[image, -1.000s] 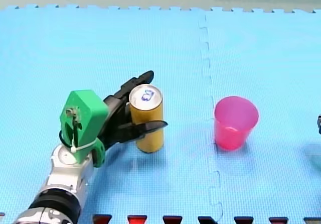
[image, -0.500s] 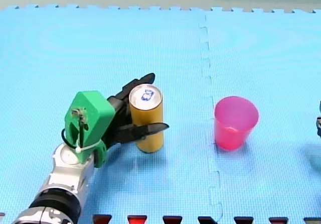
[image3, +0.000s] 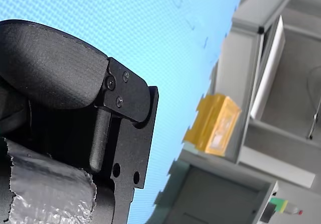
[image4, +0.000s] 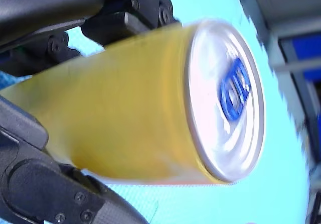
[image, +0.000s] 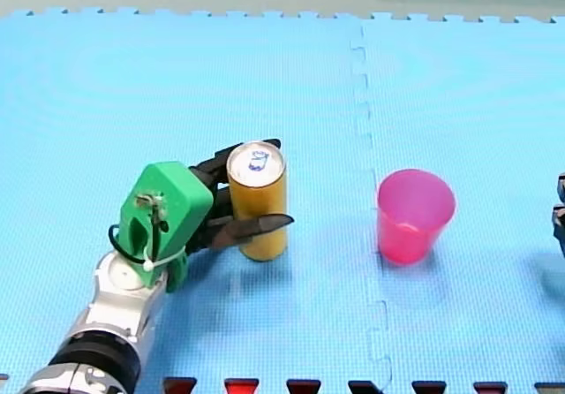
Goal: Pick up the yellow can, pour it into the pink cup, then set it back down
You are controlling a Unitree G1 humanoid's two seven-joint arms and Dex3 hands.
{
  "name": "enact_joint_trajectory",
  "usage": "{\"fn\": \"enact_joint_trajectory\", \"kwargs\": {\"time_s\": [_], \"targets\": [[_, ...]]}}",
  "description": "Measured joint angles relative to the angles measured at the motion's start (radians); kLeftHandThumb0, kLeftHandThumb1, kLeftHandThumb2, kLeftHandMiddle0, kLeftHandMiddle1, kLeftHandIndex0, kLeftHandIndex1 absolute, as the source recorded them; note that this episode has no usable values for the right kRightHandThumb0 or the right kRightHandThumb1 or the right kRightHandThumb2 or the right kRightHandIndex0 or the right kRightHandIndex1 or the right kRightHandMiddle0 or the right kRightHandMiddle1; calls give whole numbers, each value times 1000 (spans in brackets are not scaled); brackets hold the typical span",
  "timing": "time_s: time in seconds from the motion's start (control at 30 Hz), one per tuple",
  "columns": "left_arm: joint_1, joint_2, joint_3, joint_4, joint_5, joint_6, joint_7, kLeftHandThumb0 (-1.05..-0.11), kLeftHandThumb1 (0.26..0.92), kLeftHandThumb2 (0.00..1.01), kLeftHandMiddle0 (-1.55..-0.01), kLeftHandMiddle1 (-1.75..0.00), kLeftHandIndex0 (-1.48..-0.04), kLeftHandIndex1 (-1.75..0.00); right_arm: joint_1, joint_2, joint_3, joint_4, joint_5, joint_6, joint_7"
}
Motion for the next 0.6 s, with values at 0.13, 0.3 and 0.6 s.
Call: {"fn": "enact_joint_trajectory", "kwargs": {"time_s": [0.13,0.3,0.6], "targets": [[1,-1,3,0,1,-1,16,-403,740,5,-1326,-69,-1173,-19,1,2,0,-6,2,7,0],[1,0,15,0,-9,7,18,-389,742,3,-1348,-58,-1207,-23,1,4,1,-9,2,15,-2],[-8,7,35,-4,-31,57,15,-391,746,1,-1357,-33,-1218,-11,1,8,1,-14,3,24,-3]]}}
